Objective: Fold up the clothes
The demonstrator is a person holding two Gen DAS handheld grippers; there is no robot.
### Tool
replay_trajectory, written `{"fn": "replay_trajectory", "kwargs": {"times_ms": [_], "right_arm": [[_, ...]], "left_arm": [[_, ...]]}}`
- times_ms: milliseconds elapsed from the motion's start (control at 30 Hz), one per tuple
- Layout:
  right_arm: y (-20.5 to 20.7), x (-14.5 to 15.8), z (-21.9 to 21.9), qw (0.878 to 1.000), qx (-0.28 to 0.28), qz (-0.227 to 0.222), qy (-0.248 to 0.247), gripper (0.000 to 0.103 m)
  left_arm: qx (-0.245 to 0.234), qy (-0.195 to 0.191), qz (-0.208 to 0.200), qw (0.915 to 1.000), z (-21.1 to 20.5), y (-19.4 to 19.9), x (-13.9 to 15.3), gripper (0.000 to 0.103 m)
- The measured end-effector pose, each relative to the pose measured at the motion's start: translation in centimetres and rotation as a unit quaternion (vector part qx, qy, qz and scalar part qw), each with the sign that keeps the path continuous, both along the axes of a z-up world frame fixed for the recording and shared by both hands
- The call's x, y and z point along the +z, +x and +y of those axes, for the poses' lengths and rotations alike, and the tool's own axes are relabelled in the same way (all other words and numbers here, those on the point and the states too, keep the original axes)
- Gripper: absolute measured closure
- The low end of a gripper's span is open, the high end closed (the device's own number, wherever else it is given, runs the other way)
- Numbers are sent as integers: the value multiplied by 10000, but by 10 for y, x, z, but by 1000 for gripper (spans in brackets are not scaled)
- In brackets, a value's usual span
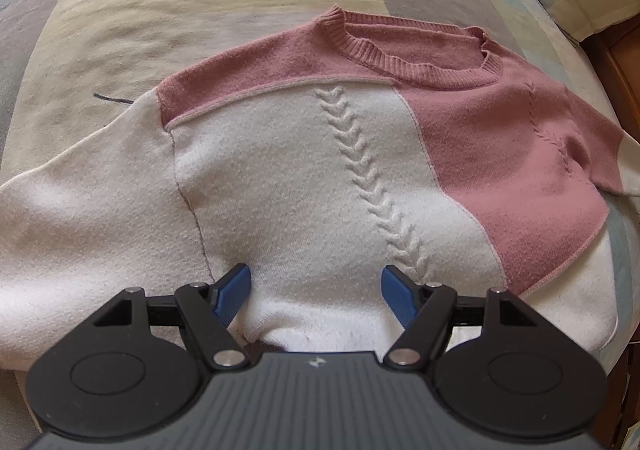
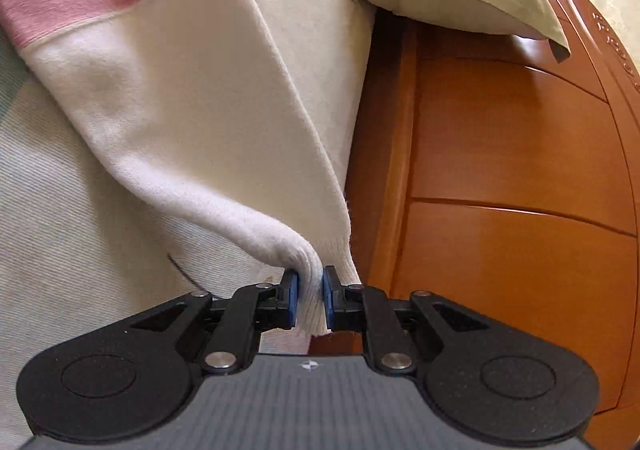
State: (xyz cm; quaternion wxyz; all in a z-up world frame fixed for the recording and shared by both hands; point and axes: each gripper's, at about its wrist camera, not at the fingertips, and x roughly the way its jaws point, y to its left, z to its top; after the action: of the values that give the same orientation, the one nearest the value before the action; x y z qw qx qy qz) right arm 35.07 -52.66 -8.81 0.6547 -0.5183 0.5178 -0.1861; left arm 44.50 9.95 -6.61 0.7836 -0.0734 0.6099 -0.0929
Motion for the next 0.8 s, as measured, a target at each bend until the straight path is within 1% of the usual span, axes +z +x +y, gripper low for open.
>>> {"fn": "replay_trajectory", "kwargs": {"times_ms": [33, 67, 133, 200, 233, 267, 300, 333, 367, 400, 467, 533, 567, 633, 700, 733, 767, 800], "right_arm": [[5, -1, -6, 10000, 5, 22, -91, 86], [9, -1, -14, 9998, -107, 51, -127, 83], [17, -3, -30, 9988, -444, 115, -148, 82], [22, 3, -46, 9957, -920, -51, 70, 81], [21, 11, -50, 9923, -1156, -213, 389, 81], [20, 20, -52, 9863, -1383, -401, 799, 80], [19, 30, -53, 9778, -1606, -589, 1207, 77], [16, 38, -49, 9673, -1723, -768, 1693, 68], [14, 47, -42, 9541, -1786, -940, 2213, 63], [11, 55, -35, 9378, -1842, -1109, 2727, 56], [9, 68, -14, 8995, -1878, -1370, 3700, 54], [14, 75, 18, 8580, -1776, -1486, 4584, 53], [21, 75, 36, 8394, -1679, -1516, 4942, 53], [36, 72, 70, 8067, -1454, -1527, 5521, 49], [56, 65, 114, 7794, -1219, -1446, 5973, 48], [66, 60, 133, 7737, -1119, -1383, 6081, 47], [76, 54, 149, 7720, -1030, -1311, 6134, 47], [85, 46, 162, 7734, -948, -1247, 6142, 47]], "left_arm": [[-3, 9, 3, 10000, 0, 0, 0, 31], [1, 9, 7, 10000, -1, 0, 1, 31], [11, 6, -1, 10000, -1, -1, 2, 31], [23, -1, -23, 10000, 0, -3, 4, 31], [42, 4, -57, 10000, 1, -4, 7, 31], [61, 8, -90, 9999, 1, -6, 9, 31], [83, 12, -125, 9999, 2, -7, 12, 31], [129, 1, -164, 9998, 3, -9, 15, 31], [172, -8, -200, 9997, 3, -10, 18, 31], [194, -8, -215, 9996, 3, -12, 20, 31], [234, -6, -247, 9994, 2, -14, 24, 31], [122, 45, -311, 9994, -4, -15, 25, 31], [49, 100, -361, 9993, -7, -13, 25, 31], [-67, 169, -460, 9988, -14, -7, 24, 31], [-156, 200, -560, 9981, -20, 0, 21, 31], [-164, 180, -632, 9977, -21, 4, 18, 31], [-172, 158, -708, 9972, -22, 9, 15, 31], [-168, 139, -803, 9965, -21, 13, 11, 31]]}}
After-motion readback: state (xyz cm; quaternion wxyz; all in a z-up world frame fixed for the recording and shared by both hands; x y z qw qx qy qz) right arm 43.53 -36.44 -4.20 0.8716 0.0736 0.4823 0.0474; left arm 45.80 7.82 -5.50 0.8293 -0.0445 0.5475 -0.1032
